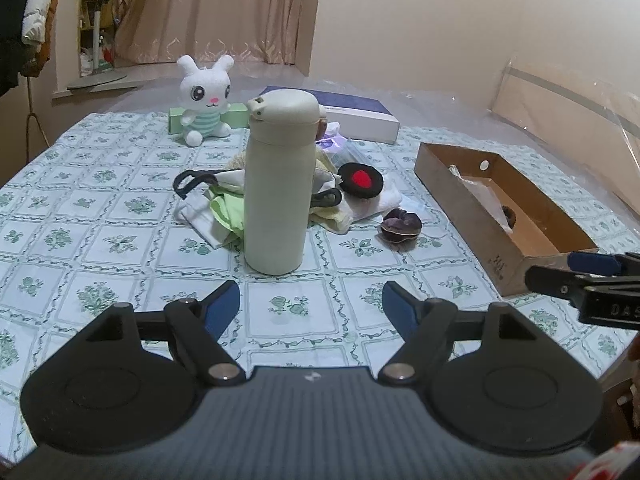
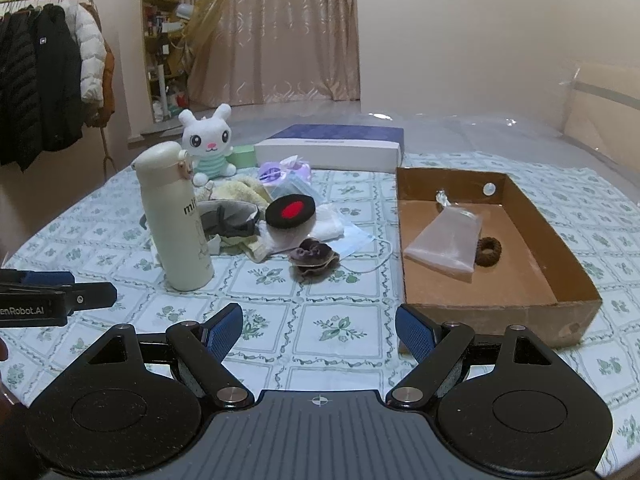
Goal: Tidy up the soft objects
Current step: 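Withdraw both tools from the box back over the table, then close the right tool on the purple scrunchie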
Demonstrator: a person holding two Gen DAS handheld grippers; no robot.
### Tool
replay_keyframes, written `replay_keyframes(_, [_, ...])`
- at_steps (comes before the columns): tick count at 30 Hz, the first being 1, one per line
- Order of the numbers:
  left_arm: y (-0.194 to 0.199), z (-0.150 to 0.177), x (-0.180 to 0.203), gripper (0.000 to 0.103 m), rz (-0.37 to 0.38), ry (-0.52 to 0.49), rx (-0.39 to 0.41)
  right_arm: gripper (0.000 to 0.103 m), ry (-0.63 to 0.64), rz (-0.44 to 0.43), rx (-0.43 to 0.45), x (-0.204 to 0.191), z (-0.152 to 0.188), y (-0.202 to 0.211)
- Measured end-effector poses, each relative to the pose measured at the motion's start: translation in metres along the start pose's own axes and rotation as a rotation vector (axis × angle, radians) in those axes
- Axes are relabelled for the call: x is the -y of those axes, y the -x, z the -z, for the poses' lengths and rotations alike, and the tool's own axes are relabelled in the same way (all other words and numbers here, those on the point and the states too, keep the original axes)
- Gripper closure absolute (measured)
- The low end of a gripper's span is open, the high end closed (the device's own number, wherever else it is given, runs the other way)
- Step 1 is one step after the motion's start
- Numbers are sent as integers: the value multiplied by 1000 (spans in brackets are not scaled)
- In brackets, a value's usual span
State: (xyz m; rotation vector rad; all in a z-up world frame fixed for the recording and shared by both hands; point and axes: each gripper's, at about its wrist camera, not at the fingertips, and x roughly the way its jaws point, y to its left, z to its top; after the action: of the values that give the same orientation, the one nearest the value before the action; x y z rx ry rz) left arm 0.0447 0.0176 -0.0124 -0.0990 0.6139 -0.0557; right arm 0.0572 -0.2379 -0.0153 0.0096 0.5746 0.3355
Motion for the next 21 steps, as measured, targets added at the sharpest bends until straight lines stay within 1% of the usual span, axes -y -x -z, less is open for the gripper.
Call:
replay_keyframes(4, [-9,-3,0,27,17,-9,-5,20,24,-10,-7,1,-4,-16])
replay_keyframes(7, [-19,-6,0,27,31,-23,-13,20,63,-25,-9,1,-7,-30])
replay_keyframes(9, [-26,-7,0,27,53,-35,-21,20,95,-42,-11,1,-11,-41])
replay_keyframes(14, [-41,-12,-5,27,92,-109,-31,20,152,-83,-24,6,-21,-69])
replay_keyframes(18, [-54,-16,-6,27,113,-136,-37,20,224,-106,-39,9,-29,-94])
replay_keyframes(21, [-66,-17,-4,27,112,-140,-46,20,284,-130,-60,11,-38,-116])
